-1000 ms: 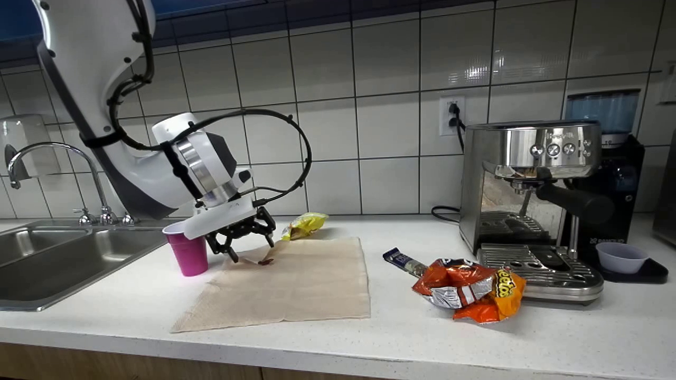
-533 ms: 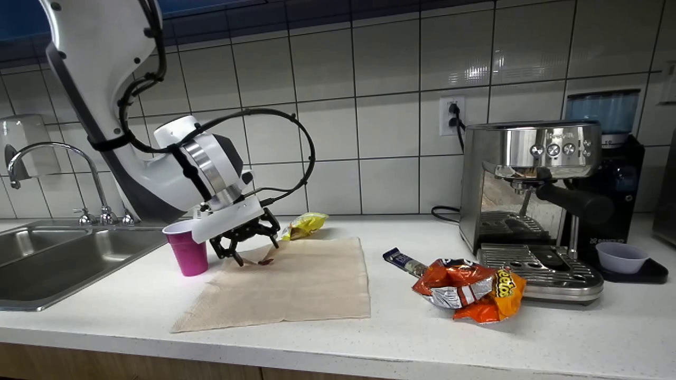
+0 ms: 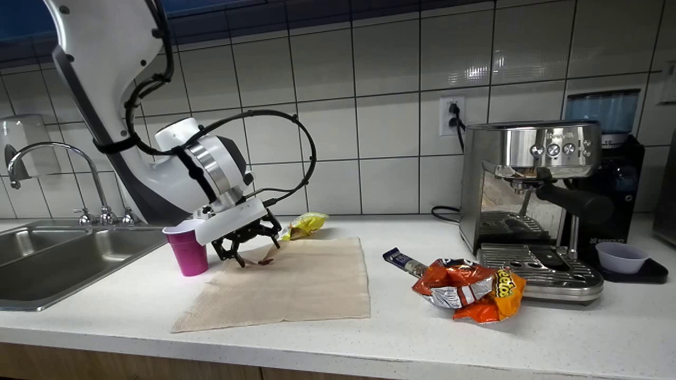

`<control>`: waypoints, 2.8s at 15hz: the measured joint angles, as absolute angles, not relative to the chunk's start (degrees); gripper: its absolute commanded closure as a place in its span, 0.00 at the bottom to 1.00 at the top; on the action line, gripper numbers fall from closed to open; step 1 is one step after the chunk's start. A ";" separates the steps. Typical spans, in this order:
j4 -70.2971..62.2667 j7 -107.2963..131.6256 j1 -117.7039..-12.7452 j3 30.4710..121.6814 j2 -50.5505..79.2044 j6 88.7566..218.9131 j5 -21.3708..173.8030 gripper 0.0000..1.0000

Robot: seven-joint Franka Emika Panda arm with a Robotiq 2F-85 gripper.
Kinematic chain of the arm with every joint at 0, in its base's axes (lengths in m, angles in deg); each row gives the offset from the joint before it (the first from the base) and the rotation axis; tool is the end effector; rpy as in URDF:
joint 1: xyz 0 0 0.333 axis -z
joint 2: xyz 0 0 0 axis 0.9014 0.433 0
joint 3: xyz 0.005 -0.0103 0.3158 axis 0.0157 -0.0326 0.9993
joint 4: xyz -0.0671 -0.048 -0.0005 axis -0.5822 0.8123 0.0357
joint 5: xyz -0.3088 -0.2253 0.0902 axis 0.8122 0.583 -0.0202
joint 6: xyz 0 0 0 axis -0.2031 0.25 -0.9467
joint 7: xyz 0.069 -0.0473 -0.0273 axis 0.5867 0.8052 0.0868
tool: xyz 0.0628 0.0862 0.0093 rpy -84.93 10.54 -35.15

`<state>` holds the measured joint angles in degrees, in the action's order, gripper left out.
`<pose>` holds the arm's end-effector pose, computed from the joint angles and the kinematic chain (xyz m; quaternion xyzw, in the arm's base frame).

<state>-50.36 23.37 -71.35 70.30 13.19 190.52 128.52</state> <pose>0.4952 0.0323 0.2165 0.9320 0.3016 0.1416 0.1425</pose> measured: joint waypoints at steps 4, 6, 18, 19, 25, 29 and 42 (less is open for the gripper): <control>-49.98 23.50 -71.54 70.30 13.20 190.56 128.53 0.00; -49.82 23.85 -71.74 70.30 13.26 190.56 128.53 0.00; -48.44 25.54 -72.56 70.12 14.48 190.56 128.59 0.25; -48.33 25.59 -72.61 70.06 14.57 190.56 128.59 0.28; -48.21 25.68 -72.85 69.58 14.67 190.57 128.60 0.74; -48.21 25.72 -72.86 69.47 14.73 190.57 128.60 0.84; -48.21 26.48 -72.86 69.41 15.34 190.57 127.92 0.99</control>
<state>-48.21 26.48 -72.86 69.41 15.34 190.57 127.92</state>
